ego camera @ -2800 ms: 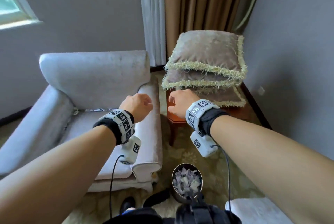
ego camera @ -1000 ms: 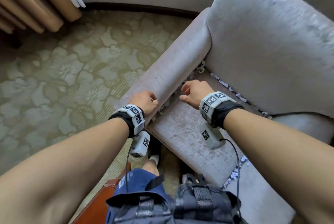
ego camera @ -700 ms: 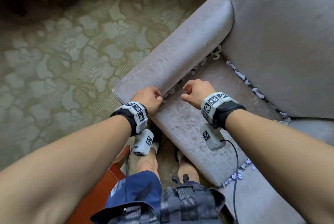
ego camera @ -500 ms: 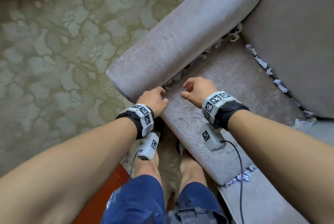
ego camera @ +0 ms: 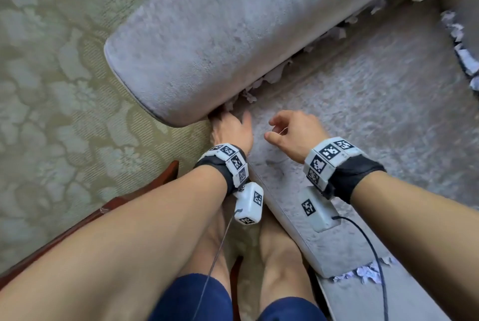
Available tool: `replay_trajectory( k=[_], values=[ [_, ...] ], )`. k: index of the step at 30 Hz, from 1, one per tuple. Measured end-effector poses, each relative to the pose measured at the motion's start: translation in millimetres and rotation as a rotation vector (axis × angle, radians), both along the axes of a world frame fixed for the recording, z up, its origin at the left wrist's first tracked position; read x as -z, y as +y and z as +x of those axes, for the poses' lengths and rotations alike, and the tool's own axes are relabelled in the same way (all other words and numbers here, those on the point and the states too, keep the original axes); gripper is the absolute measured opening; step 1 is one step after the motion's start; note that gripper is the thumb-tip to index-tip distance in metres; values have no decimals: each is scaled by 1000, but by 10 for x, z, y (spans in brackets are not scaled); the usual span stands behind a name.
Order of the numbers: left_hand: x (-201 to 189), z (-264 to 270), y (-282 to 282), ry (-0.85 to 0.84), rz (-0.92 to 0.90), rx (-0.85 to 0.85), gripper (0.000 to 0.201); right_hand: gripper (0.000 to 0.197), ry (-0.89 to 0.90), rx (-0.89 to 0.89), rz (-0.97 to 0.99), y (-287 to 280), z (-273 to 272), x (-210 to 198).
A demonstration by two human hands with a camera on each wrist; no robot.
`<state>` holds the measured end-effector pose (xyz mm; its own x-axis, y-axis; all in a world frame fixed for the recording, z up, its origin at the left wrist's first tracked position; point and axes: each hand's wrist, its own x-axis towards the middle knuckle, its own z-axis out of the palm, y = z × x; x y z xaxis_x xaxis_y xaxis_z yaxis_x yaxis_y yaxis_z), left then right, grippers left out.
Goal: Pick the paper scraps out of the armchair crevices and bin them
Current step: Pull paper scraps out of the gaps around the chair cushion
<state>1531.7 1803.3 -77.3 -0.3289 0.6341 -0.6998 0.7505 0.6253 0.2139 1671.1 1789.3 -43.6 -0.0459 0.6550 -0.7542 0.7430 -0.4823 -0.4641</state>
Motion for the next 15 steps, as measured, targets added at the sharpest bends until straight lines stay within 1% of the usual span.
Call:
replay_trajectory(
  k=[4, 6, 8, 10, 12, 15],
  values=[
    [188, 63, 44, 0, 219, -391, 51, 29, 20, 44, -13, 70, 19, 164],
    [230, 88, 57, -36, 287, -523, 37, 29, 26, 57, -22, 103, 26, 231],
    [231, 97, 81, -82, 309, -635, 26, 26, 23, 86, -18, 140, 37, 289],
    [214, 83, 95, -60, 318, -646, 23, 22, 11, 115, -12, 195, 56, 318],
    [209, 60, 91, -50, 331, -602, 24, 20, -3, 127, -7, 264, 77, 325],
    [190, 25, 63, -49, 334, -502, 24, 24, -31, 135, 1, 381, 92, 303]
  ],
)
